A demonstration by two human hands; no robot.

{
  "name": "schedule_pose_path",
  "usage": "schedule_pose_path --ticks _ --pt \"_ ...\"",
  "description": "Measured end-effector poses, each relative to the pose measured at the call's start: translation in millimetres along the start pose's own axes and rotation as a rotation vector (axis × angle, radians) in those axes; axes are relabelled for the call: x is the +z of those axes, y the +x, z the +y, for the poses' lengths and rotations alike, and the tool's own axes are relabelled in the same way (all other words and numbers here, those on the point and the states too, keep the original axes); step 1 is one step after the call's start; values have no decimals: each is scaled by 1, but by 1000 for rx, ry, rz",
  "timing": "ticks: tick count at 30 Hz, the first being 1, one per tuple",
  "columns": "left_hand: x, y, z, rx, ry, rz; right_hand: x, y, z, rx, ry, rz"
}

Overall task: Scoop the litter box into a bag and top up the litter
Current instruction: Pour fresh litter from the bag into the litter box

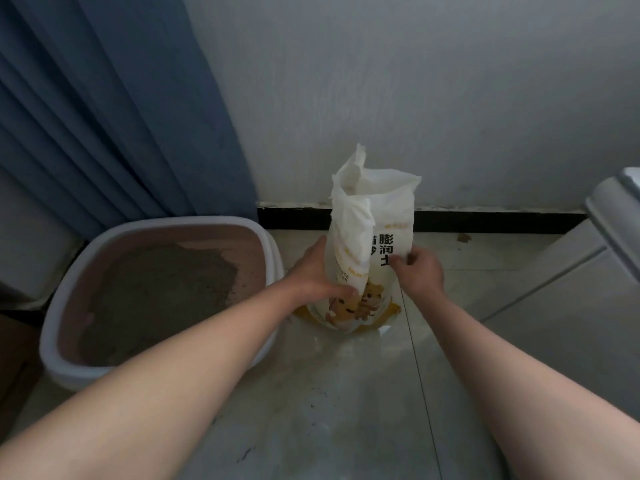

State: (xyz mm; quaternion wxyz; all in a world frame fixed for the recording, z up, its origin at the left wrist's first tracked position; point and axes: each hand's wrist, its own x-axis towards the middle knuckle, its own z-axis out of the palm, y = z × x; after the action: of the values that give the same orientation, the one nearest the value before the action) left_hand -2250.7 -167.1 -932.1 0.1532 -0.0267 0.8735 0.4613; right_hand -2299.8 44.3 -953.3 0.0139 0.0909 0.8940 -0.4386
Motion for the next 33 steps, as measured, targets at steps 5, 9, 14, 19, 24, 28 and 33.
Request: schedule_pose_path --ticks 5,9,14,19,24,28,33 --pt "24 17 -9 -8 -106 144 4 0 8 -33 -33 3" --pt "38 21 -18 -88 -38 217 7 3 22 41 18 50" --pt "4 32 -30 -161 -49 250 4 19 18 75 16 180" --pt "-22 48 -20 -198 -133 465 7 41 -31 -90 -29 176" --pt "-28 62 -5 -209 -220 561 7 55 -47 -109 27 233" --pt "-35 78 0 -194 -253 583 6 73 -52 -129 12 246" --pt "-19 94 -7 -197 -293 594 24 80 -34 -48 -60 201"
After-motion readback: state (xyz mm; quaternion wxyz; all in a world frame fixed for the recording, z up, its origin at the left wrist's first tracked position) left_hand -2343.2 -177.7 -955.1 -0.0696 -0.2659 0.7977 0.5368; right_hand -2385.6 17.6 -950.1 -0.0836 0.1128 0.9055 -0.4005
